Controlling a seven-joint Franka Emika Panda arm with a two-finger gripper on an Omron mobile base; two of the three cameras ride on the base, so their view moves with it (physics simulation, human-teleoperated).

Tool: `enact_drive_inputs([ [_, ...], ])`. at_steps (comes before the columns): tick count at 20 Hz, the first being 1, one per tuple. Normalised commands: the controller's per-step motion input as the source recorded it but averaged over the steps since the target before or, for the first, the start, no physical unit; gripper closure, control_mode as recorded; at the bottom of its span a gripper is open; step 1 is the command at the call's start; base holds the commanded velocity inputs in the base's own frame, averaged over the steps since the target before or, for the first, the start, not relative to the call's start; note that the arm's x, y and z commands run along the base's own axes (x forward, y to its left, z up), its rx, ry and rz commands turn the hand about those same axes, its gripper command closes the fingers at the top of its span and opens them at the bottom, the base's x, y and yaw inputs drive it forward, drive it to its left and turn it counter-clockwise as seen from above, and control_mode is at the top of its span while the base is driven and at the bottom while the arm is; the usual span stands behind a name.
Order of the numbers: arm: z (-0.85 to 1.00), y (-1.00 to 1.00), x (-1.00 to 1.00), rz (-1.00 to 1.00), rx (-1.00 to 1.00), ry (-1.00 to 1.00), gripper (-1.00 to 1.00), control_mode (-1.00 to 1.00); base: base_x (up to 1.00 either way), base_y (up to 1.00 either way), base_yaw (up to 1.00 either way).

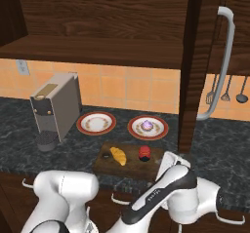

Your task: From the different types of pastries on the counter, select a croissant and place it on the cutting board. Then retrieve a jar of jam from the cabinet and place it alongside the croissant on the cutting board.

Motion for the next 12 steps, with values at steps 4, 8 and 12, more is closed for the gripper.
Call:
enact_drive_inputs([
  [4,-0.38,-0.78,-1.0,0.0,0.03,-0.17,-1.0,-1.0,0.0,0.0,0.0],
  [8,-0.02,-0.16,-0.31,0.0,0.01,-0.06,-1.0,-1.0,0.0,0.0,0.0],
  [12,0.0,0.0,0.0,0.0,0.0,0.0,-1.0,-1.0,0.0,0.0,0.0],
])
